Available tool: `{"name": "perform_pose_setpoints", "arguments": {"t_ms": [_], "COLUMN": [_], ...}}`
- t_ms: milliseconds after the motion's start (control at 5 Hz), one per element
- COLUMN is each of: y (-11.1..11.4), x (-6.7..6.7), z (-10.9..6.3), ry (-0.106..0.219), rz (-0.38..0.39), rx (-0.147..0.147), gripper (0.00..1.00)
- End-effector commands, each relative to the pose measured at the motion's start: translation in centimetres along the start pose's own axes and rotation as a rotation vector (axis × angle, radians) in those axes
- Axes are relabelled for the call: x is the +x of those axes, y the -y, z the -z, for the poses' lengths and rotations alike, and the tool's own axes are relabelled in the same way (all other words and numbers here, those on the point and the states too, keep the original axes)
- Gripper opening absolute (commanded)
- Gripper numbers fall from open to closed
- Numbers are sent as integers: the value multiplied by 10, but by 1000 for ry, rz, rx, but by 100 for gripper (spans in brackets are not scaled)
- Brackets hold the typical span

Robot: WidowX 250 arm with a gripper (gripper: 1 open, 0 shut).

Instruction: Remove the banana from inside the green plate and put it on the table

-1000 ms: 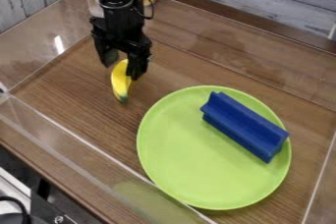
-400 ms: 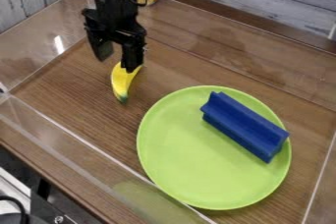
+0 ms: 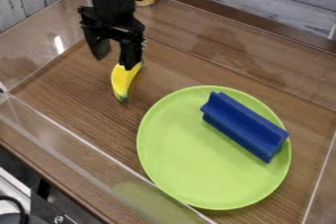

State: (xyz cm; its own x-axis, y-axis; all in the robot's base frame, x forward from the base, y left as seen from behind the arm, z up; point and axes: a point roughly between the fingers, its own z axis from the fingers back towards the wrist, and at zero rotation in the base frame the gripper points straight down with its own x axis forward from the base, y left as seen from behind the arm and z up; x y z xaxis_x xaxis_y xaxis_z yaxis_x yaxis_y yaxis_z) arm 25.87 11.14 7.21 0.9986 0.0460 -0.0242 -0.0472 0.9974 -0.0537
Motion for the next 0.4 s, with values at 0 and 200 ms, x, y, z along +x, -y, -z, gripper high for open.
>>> {"name": "perform_pose_setpoints", "arguments": {"t_ms": [0,200], "y": [-4,-3], "x": [4,3], "z": [-25,-26], "ry": [70,64], "rz": [-20,-32], "rx": [21,10], "gripper": [100,100]}}
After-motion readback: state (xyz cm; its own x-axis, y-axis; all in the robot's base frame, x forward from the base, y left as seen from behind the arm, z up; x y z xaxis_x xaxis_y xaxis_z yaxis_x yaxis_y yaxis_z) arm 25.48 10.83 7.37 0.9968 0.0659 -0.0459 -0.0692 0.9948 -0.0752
